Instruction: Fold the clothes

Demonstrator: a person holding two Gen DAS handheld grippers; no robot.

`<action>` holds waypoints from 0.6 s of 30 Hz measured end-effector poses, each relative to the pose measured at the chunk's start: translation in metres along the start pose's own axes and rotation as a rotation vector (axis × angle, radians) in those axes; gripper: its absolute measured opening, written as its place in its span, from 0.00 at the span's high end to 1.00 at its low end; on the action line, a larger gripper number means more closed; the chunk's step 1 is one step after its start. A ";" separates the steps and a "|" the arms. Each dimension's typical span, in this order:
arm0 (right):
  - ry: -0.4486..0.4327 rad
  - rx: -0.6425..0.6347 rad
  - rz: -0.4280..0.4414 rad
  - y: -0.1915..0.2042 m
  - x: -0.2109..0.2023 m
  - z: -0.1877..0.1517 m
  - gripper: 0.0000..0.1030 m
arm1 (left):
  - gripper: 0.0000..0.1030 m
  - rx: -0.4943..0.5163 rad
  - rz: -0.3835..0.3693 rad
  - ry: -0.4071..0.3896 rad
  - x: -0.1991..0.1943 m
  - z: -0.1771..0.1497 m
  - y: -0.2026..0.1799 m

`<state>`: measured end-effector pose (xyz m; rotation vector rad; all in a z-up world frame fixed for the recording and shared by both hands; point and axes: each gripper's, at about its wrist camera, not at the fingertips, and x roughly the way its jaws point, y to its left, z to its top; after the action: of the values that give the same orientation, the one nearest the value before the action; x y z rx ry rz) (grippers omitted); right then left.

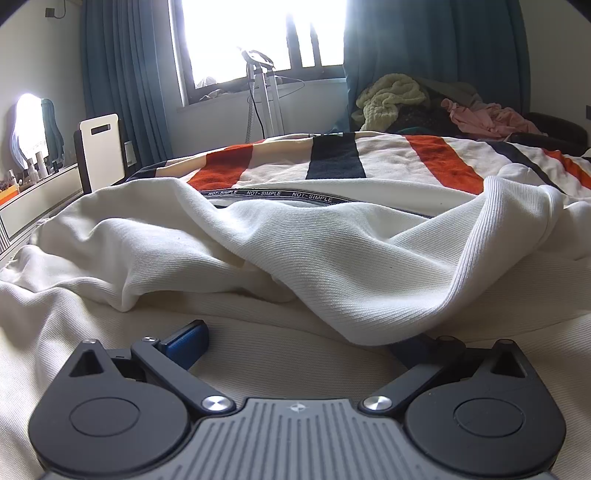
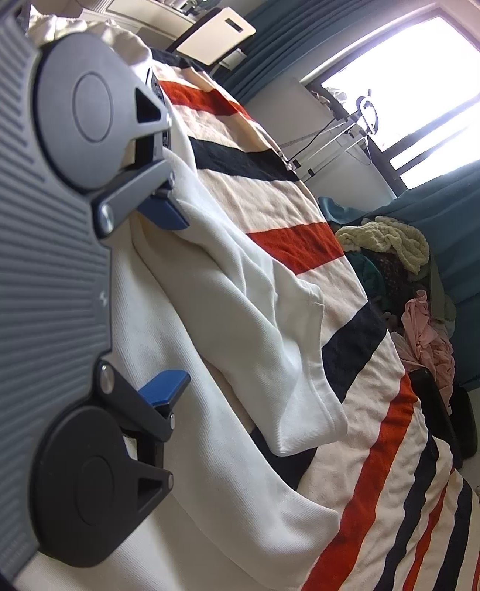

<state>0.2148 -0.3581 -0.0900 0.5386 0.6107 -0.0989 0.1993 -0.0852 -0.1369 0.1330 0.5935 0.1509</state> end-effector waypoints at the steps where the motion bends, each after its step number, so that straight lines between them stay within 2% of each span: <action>1: -0.001 -0.003 -0.001 0.000 0.000 0.000 0.18 | 0.00 0.000 0.000 0.000 0.000 0.000 0.000; 18: 0.001 0.013 0.006 -0.003 -0.001 0.000 0.18 | 0.00 0.000 0.001 0.000 0.000 0.000 0.000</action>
<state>0.2128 -0.3605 -0.0906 0.5526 0.6098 -0.0971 0.1994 -0.0849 -0.1368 0.1339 0.5935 0.1522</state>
